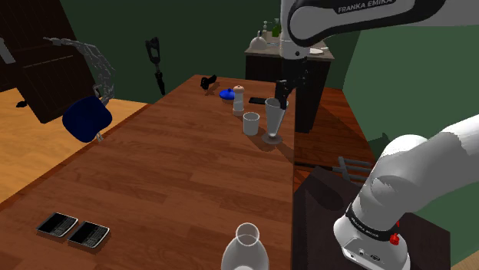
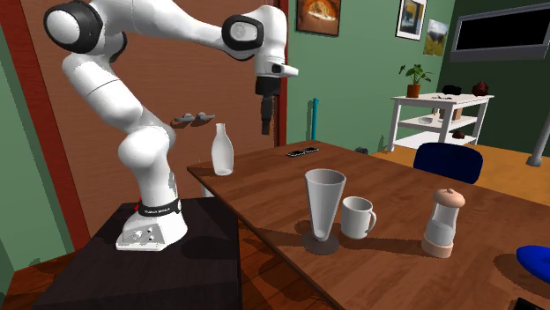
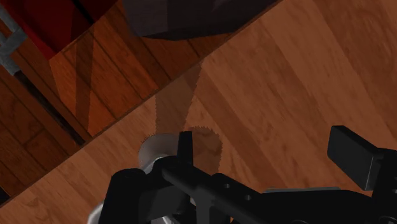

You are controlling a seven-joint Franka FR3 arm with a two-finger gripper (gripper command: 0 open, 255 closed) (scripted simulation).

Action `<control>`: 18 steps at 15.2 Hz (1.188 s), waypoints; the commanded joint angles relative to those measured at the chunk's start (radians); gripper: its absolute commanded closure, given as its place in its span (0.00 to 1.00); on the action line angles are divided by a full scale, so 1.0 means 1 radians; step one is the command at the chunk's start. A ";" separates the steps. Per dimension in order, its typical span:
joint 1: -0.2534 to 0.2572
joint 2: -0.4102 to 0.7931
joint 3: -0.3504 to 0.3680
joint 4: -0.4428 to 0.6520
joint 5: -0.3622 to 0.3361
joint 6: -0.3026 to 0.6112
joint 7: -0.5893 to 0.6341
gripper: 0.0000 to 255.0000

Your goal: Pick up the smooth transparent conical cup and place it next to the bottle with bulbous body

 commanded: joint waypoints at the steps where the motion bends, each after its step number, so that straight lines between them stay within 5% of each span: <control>1: -0.010 0.071 -0.011 0.028 -0.017 0.046 -0.005 0.00; 14: -0.063 0.536 -0.072 0.289 -0.089 0.273 -0.023 0.00; 18: -0.067 0.549 -0.075 0.263 -0.092 0.313 -0.022 0.00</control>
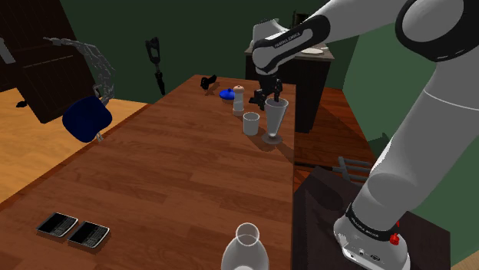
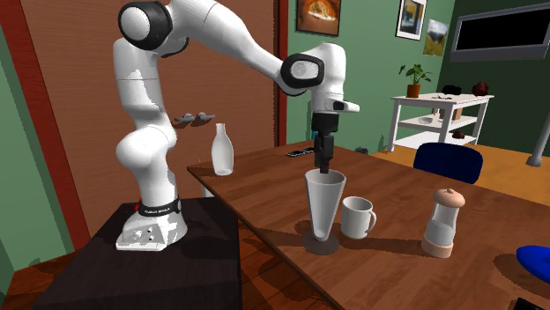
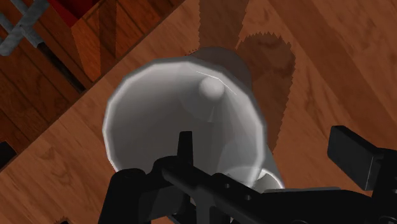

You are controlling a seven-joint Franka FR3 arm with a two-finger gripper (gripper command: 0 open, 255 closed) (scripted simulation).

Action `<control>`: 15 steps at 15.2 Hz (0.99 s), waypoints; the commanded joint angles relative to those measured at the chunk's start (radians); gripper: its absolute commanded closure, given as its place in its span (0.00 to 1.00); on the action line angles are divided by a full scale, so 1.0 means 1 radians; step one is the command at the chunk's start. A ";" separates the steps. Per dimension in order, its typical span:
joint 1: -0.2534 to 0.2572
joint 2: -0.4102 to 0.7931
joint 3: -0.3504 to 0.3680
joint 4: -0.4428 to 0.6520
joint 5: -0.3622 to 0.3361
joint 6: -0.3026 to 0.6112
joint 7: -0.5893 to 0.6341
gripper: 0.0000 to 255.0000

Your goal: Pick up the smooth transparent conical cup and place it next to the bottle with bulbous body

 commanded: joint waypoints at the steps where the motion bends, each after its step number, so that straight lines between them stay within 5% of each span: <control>1: -0.003 0.007 -0.003 -0.018 -0.003 0.026 -0.001 0.00; 12: -0.008 0.023 -0.008 -0.048 -0.006 0.073 0.001 0.00; 13: -0.008 0.023 -0.008 -0.048 -0.006 0.073 0.001 1.00; 15: -0.008 0.023 -0.008 -0.048 -0.006 0.073 0.001 1.00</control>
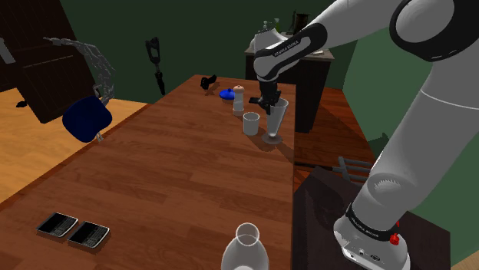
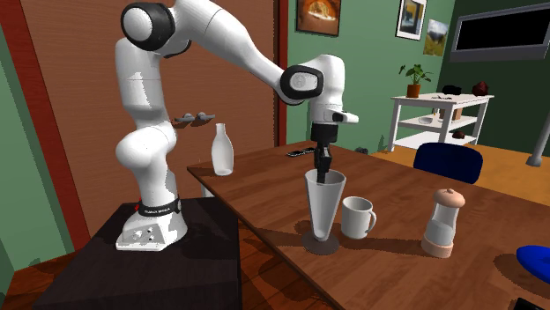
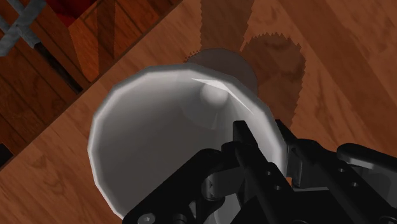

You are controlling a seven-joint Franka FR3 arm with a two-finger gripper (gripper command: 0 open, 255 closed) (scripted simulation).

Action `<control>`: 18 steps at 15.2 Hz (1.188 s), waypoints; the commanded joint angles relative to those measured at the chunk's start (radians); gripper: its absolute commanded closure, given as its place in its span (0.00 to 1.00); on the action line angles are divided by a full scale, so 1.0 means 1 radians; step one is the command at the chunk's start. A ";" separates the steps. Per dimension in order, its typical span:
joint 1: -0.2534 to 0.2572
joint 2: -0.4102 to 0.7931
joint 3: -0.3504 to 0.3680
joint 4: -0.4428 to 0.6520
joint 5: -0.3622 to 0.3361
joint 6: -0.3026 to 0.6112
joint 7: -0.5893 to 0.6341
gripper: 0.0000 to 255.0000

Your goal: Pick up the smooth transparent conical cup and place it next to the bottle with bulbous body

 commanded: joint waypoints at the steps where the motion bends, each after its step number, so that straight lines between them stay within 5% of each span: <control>1: 0.000 0.000 0.000 0.000 0.000 0.000 0.000 1.00; 7: 0.000 0.000 0.000 0.000 0.000 0.000 0.000 1.00; 18: 0.003 -0.050 0.004 0.094 0.008 -0.142 -0.023 1.00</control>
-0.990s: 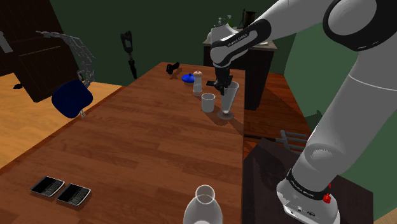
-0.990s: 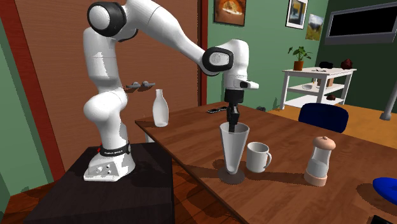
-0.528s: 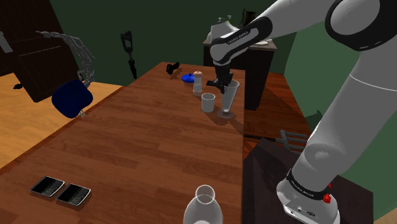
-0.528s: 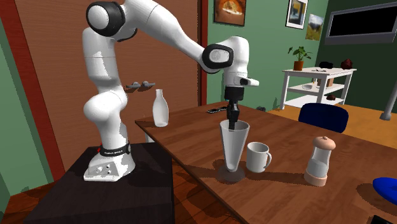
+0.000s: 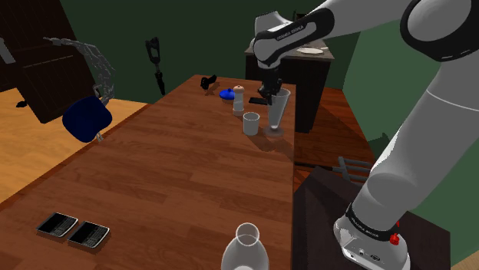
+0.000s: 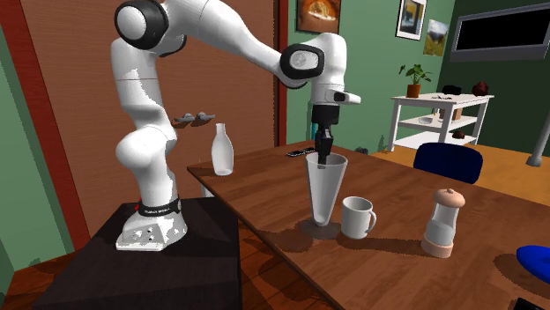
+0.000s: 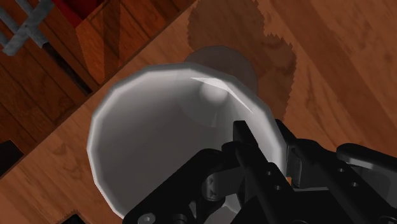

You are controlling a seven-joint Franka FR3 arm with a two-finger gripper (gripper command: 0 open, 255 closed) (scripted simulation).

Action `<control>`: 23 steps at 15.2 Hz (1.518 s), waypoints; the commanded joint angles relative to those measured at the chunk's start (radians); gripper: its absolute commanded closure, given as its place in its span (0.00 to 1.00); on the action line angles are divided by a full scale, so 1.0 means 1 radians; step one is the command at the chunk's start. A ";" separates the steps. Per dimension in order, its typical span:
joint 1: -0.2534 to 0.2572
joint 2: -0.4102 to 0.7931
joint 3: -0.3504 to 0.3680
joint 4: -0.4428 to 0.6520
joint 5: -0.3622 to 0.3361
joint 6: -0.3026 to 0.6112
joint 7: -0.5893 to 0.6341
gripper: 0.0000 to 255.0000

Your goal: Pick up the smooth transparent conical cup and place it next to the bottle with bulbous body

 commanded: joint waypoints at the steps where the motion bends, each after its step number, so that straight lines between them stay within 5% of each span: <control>1: 0.001 -0.008 0.001 0.022 0.001 -0.029 -0.005 1.00; 23: 0.006 -0.026 0.007 0.296 0.013 -0.318 -0.051 1.00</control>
